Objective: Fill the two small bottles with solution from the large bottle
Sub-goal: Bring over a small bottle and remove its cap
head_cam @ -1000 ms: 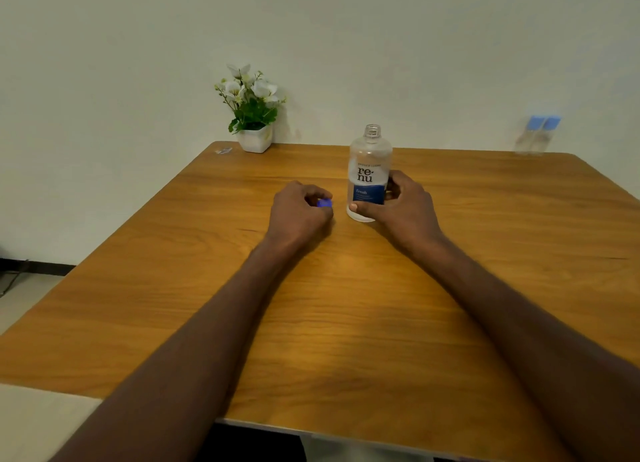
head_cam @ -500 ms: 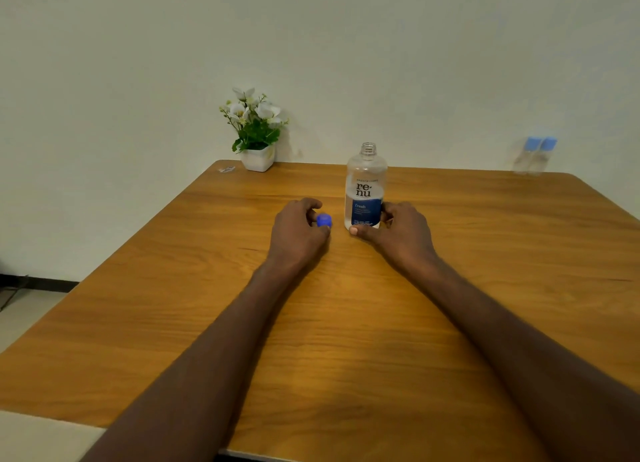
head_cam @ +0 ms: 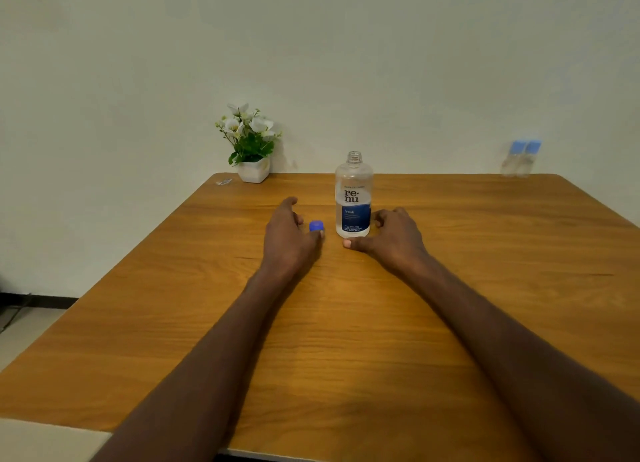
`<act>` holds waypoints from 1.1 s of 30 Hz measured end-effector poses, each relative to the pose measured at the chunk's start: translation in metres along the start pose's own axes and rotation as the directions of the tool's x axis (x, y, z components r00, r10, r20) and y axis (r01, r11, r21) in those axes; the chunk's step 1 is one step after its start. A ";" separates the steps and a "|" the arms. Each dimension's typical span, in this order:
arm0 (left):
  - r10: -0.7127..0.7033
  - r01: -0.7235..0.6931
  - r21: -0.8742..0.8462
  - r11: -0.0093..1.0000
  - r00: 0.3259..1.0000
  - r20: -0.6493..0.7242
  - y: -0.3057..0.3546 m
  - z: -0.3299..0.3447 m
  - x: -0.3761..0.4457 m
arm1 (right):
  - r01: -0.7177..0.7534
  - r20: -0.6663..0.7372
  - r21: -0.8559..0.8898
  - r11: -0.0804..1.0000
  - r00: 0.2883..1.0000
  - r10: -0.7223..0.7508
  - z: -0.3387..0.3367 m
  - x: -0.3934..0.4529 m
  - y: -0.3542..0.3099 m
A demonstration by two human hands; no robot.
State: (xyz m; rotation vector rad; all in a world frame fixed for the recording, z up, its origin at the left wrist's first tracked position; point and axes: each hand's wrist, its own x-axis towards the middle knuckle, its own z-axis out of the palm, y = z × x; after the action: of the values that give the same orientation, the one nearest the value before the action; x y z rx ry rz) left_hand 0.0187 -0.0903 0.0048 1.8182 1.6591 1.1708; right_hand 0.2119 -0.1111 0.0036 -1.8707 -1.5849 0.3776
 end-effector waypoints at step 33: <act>0.321 -0.317 -0.068 0.946 0.885 0.336 0.152 0.249 0.067 | -0.275 -0.524 0.216 0.937 0.777 0.349 -0.171 0.149 0.234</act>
State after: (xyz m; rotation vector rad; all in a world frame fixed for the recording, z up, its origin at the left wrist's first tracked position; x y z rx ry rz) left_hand 0.3040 0.0002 0.0022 2.2003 1.1851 0.9086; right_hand 0.5278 -0.0317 0.0108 -1.9145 -0.8376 0.0501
